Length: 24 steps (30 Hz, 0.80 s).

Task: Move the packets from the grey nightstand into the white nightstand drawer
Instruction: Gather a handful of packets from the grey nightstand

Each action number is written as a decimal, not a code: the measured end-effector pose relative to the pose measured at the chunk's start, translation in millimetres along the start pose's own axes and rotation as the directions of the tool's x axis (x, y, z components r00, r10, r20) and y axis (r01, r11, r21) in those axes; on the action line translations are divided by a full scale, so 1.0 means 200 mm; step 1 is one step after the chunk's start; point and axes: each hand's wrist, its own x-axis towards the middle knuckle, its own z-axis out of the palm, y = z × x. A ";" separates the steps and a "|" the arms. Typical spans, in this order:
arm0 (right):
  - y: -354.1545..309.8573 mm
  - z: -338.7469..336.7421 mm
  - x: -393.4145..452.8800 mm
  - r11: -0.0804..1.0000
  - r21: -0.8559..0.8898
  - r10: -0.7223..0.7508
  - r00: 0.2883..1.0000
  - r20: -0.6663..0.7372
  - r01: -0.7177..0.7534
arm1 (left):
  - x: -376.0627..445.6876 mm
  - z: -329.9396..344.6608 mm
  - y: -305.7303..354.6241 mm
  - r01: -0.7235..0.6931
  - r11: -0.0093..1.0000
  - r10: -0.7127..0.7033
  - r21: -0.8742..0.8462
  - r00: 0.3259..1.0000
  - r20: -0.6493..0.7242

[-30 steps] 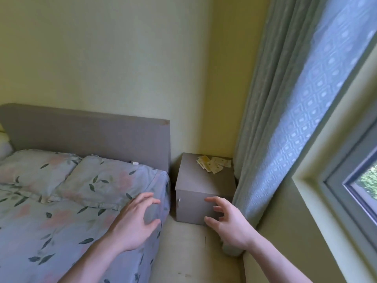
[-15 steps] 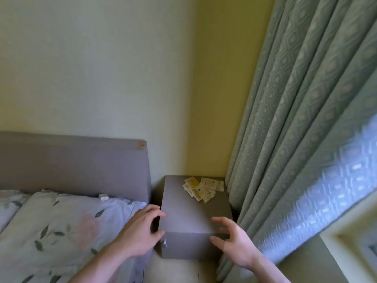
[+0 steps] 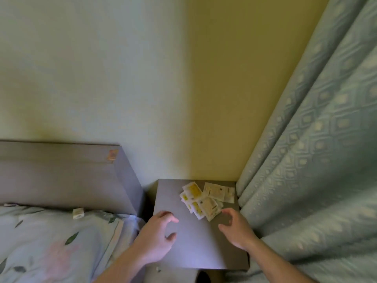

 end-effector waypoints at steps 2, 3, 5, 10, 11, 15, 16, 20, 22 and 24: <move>0.05 0.03 0.20 0.999 -0.039 0.032 0.999 -0.007 -0.033 | 0.18 0.08 -0.04 0.013 1.000 -0.013 0.000 0.999 0.032; 0.08 0.05 0.29 0.997 -0.062 0.044 0.999 -0.016 -0.045 | 0.27 0.12 -0.06 0.017 1.000 -0.017 0.001 0.999 0.046; 0.14 0.11 0.47 0.992 -0.108 0.064 0.998 -0.027 -0.066 | 0.46 0.22 -0.11 0.026 1.000 -0.025 -0.010 0.997 0.068; 0.30 0.29 0.88 0.988 -0.151 0.023 0.996 -0.091 -0.037 | 0.91 0.50 -0.24 0.083 0.995 -0.078 -0.050 0.992 0.096; 0.33 0.33 0.95 0.989 -0.145 0.007 0.994 -0.107 -0.022 | 0.99 0.56 -0.27 0.091 0.994 -0.086 -0.052 0.992 0.092; 0.50 0.54 1.21 0.994 -0.090 0.051 0.981 -0.185 -0.068 | 1.25 0.83 -0.39 0.115 0.992 -0.111 -0.057 0.992 0.055; 0.58 0.59 1.25 0.993 -0.074 0.073 0.977 -0.198 -0.089 | 1.29 0.89 -0.41 0.119 0.991 -0.117 -0.053 0.992 0.046; 0.75 0.68 1.28 0.994 -0.062 0.071 0.963 -0.259 -0.090 | 1.40 1.06 -0.45 0.153 0.988 -0.153 -0.023 0.988 0.020; 0.77 0.68 1.25 0.993 0.059 0.114 0.968 -0.224 -0.104 | 1.43 1.09 -0.46 0.168 0.986 -0.168 0.002 0.986 -0.010; 0.76 0.67 1.20 0.993 0.084 0.101 0.982 -0.158 -0.089 | 1.46 1.11 -0.46 0.172 0.984 -0.170 0.047 0.985 -0.041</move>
